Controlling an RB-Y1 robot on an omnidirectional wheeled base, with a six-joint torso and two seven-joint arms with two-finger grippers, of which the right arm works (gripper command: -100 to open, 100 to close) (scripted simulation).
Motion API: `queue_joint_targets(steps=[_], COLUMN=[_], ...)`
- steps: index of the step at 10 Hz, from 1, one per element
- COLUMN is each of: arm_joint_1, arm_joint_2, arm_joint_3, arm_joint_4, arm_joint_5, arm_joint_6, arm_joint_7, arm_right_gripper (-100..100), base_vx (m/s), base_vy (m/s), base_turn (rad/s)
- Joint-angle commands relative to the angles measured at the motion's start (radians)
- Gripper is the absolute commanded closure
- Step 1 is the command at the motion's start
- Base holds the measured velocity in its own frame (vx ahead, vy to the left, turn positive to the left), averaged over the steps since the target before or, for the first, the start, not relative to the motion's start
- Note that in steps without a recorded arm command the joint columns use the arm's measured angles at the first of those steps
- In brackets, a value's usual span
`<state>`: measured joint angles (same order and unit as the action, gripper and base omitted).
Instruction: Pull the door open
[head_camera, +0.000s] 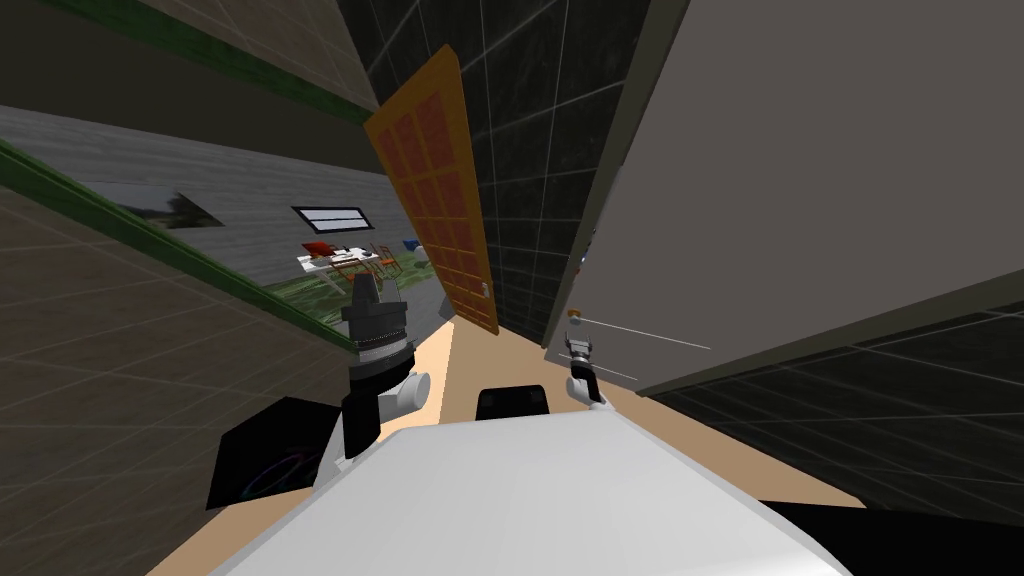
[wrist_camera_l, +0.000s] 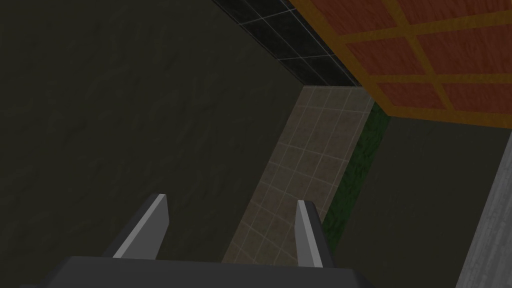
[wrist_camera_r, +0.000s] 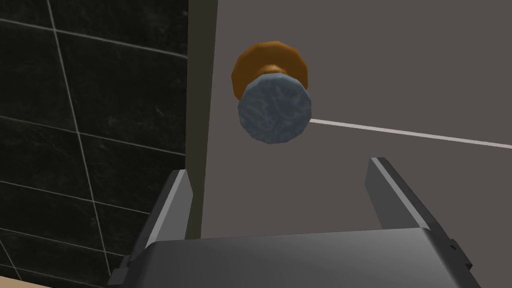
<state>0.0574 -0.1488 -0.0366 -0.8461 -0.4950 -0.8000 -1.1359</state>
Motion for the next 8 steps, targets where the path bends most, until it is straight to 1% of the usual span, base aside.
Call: queue_joint_targets(steps=[1,3,6,7,8], arm_joint_1=[-0.001,-0.002,-0.003,-0.005,0.004], arm_joint_2=[0.004,0.007,0.011,0.010,-0.013], arm_joint_3=[0.009,0.019,0.029,0.027,0.022], arm_joint_4=[-0.004,-0.008,-0.012,-0.009,0.001], arm_joint_5=[-0.022,-0.045,-0.069,-0.064,-0.070], arm_joint_6=[0.003,0.007,0.011,0.009,0.003], arm_joint_7=[-0.050,-0.107,-0.163,-0.149,-0.178], arm_right_gripper=[-100,-100,-100,-100,-100], base_vx=[-0.084,-0.086,-0.063,-0.028,0.124], base_vy=[-0.017,-0.003,-0.013,-0.007,-0.020], base_turn=[0.036,0.040,0.021,0.004,0.084])
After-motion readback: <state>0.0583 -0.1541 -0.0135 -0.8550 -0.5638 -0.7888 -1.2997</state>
